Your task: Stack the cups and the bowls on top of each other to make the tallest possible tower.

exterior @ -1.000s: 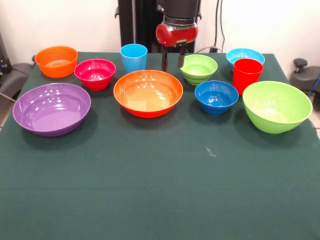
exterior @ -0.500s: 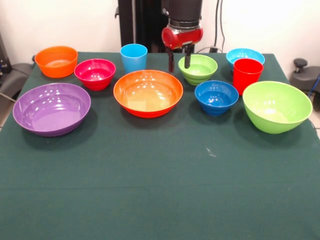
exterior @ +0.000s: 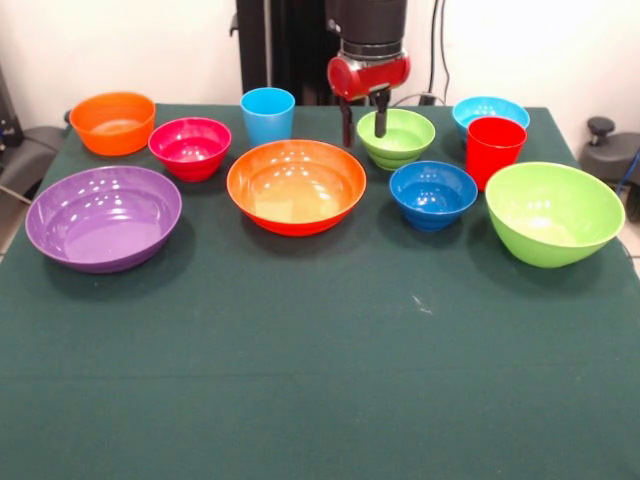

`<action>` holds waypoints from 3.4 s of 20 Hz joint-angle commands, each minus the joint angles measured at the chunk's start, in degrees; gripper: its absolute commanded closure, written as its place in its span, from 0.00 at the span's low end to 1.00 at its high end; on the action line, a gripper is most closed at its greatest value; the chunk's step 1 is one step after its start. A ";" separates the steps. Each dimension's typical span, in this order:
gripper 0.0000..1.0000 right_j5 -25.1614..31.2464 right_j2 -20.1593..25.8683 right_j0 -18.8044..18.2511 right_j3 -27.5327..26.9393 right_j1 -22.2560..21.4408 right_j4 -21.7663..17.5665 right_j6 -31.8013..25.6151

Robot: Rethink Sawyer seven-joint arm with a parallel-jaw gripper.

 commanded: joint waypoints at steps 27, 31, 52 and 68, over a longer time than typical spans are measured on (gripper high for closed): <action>0.00 14.59 11.90 -6.12 1.19 -2.55 0.31 3.33; 0.00 14.29 11.30 -5.86 1.09 -2.24 0.06 3.48; 0.00 12.18 9.26 -4.07 0.22 1.03 0.04 5.84; 0.00 9.48 6.58 -2.04 -0.49 5.21 -0.03 7.45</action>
